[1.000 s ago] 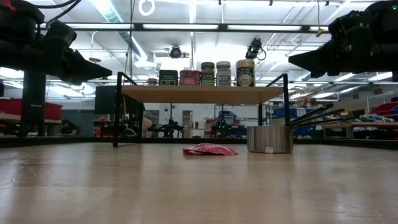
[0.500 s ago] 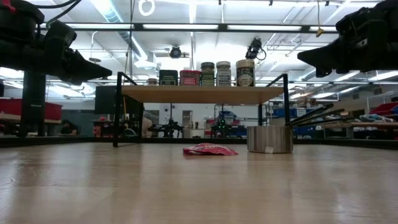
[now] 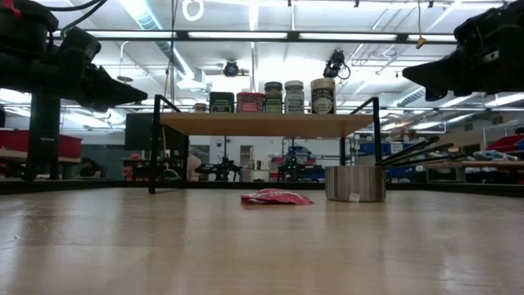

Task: Shelf spices
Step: Return to Home Position

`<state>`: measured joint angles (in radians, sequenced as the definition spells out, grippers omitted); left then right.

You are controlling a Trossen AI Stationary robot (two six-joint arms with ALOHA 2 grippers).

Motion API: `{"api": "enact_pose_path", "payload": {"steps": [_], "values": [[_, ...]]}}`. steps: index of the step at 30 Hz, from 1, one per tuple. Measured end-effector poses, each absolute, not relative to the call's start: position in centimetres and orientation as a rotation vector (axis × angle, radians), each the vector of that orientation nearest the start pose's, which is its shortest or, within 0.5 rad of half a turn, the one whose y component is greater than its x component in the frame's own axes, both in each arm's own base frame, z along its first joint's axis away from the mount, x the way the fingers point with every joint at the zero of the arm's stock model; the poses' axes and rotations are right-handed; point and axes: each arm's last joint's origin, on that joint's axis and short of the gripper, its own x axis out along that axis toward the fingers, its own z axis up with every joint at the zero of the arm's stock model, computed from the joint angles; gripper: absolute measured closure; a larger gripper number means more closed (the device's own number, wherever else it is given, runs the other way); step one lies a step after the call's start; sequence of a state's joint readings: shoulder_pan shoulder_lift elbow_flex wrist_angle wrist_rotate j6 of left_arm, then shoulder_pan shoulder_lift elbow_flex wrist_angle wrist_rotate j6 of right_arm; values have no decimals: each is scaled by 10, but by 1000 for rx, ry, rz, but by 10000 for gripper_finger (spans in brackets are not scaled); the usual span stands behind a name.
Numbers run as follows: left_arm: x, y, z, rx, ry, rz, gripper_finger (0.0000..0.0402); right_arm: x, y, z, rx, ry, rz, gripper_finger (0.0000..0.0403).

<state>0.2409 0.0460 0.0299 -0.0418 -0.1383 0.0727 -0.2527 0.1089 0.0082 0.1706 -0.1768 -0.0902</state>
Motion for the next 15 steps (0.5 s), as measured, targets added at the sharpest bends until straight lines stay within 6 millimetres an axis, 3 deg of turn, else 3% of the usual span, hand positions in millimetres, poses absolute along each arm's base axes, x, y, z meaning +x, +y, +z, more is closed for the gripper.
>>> {"api": "enact_pose_path", "payload": {"steps": [15], "values": [[96,28,165,69,91,384,399,95,-20,169,-106,-34,-97,403]]}}
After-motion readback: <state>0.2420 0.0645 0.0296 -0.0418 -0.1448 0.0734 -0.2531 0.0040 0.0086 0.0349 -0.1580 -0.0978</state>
